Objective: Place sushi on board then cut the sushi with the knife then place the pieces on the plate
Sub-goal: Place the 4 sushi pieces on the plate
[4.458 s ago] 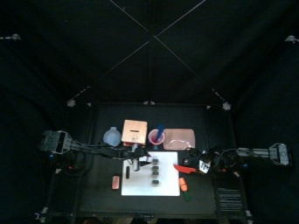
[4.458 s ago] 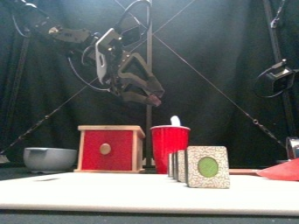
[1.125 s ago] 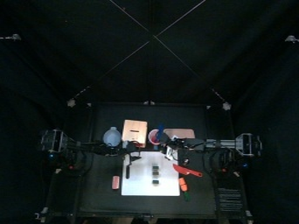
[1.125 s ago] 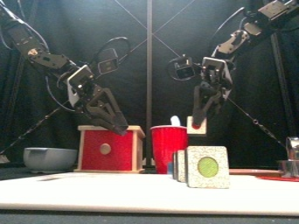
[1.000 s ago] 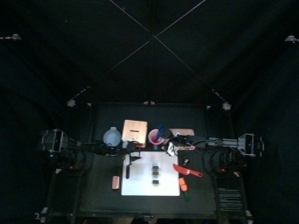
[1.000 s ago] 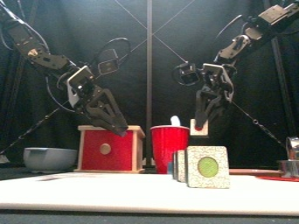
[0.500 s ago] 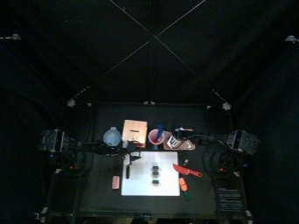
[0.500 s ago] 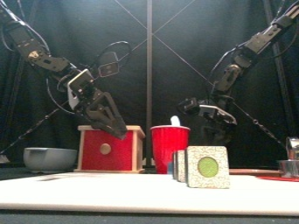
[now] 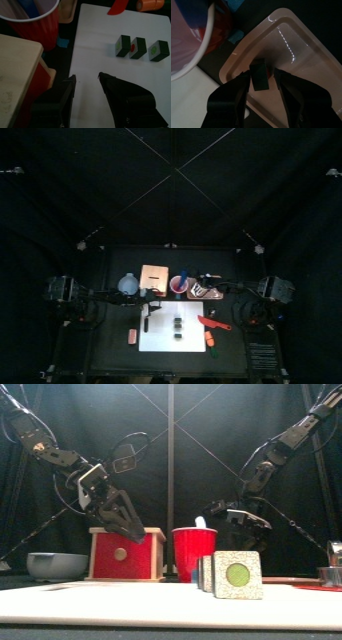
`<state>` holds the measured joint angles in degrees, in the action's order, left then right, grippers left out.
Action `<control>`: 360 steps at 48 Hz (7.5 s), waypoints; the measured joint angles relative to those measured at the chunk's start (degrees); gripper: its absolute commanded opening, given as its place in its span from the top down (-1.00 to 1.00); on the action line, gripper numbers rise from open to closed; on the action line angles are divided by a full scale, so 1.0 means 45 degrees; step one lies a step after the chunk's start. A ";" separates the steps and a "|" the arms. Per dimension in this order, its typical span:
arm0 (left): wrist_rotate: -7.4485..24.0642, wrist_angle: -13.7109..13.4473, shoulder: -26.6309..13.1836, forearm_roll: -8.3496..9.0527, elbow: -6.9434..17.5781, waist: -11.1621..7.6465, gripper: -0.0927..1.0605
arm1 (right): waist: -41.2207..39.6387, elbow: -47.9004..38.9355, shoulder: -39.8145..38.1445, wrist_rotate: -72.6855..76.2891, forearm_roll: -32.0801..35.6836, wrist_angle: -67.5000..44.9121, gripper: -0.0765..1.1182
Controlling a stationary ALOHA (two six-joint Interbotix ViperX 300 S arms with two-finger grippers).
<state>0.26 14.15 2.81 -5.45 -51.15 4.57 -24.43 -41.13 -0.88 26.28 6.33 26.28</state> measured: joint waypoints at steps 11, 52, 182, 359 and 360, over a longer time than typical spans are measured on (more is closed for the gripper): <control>0.0000 0.0000 0.0000 0.0000 0.0000 0.0020 -0.55 | 0.0430 0.0000 -0.0371 0.0020 -0.0078 0.0430 -0.47; -0.0039 0.0000 0.0000 -0.0020 0.0000 0.0137 -0.55 | 0.6289 0.1270 -0.0371 -0.0234 0.0801 -0.0742 -0.46; -0.0020 -0.0020 -0.0293 -0.0020 -0.0039 0.0156 -0.55 | -0.0742 -0.2305 -0.2012 0.0117 -0.0332 -0.0742 -0.16; -0.0020 -0.0215 -0.0605 -0.0313 -0.0020 0.0176 -0.55 | 0.5254 -0.0195 -0.1406 0.0156 -0.0391 -0.2227 -0.19; -0.0020 -0.0215 -0.0605 -0.0313 -0.0020 0.0176 -0.55 | 0.5059 -0.0332 -0.1719 0.0137 -0.0410 -0.2051 -0.19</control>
<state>0.18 13.18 0.09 -6.86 -51.24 5.36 -1.67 -42.63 -8.61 26.89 4.48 17.05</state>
